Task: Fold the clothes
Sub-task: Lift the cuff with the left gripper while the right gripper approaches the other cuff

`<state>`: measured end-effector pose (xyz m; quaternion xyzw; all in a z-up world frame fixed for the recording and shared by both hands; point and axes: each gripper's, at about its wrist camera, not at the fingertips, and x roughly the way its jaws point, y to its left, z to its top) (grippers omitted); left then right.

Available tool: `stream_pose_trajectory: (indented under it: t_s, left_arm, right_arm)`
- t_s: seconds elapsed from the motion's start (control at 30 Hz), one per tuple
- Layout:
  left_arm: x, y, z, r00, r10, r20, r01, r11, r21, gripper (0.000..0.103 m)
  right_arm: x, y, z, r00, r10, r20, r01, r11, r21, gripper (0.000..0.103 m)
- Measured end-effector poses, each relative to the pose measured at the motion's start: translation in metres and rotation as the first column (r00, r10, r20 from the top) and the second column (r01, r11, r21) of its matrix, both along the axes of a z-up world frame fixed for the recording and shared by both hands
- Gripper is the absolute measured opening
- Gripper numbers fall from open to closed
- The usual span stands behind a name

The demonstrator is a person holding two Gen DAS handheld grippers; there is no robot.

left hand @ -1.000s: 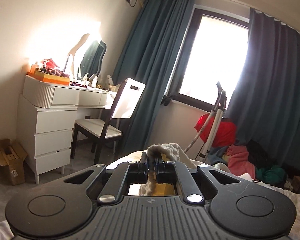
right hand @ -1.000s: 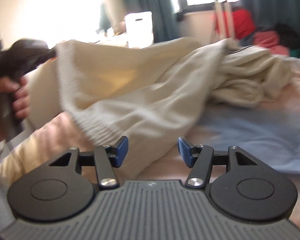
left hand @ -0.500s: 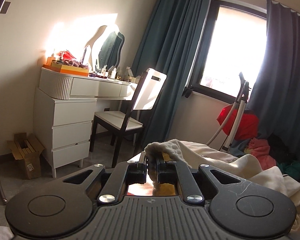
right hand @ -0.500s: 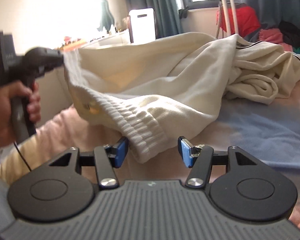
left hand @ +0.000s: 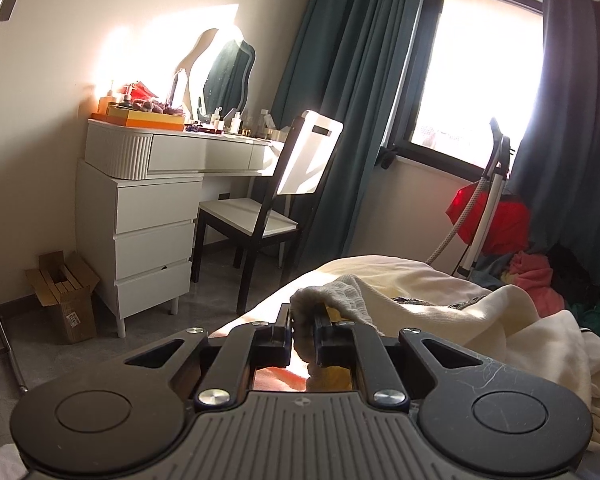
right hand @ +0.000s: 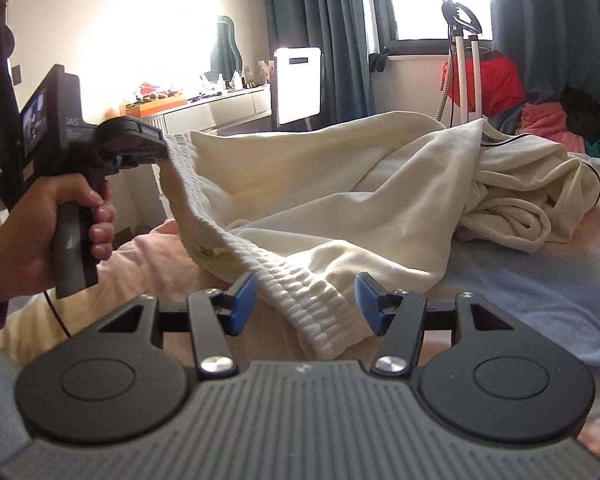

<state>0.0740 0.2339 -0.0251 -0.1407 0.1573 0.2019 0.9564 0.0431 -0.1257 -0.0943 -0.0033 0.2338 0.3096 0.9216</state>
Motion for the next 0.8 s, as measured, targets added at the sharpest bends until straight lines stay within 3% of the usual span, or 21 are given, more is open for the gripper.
stream_pose_trajectory:
  t_s: [0.17, 0.53, 0.63, 0.8]
  left_arm:
    - [0.001, -0.011, 0.002, 1.000, -0.010, -0.009, 0.011, 0.997, 0.072, 0.011]
    - [0.005, -0.017, 0.002, 1.000, 0.013, -0.020, -0.012, 0.997, 0.080, 0.011]
    - [0.005, -0.019, 0.002, 1.000, 0.013, -0.020, -0.011, 0.996, 0.088, 0.011]
    - [-0.001, -0.020, 0.007, 1.000, 0.005, 0.008, -0.005, 0.999, 0.048, 0.011]
  right_arm:
    - [0.005, 0.014, -0.006, 1.000, 0.028, 0.004, -0.028, 1.000, -0.003, 0.058]
    - [0.007, 0.040, -0.014, 0.994, 0.105, 0.029, -0.104, 0.994, -0.028, 0.058]
    - [0.008, 0.040, -0.013, 0.998, 0.058, 0.041, -0.056, 0.997, -0.047, 0.058]
    - [0.024, 0.016, -0.013, 0.998, -0.063, -0.026, 0.064, 0.998, 0.030, 0.059]
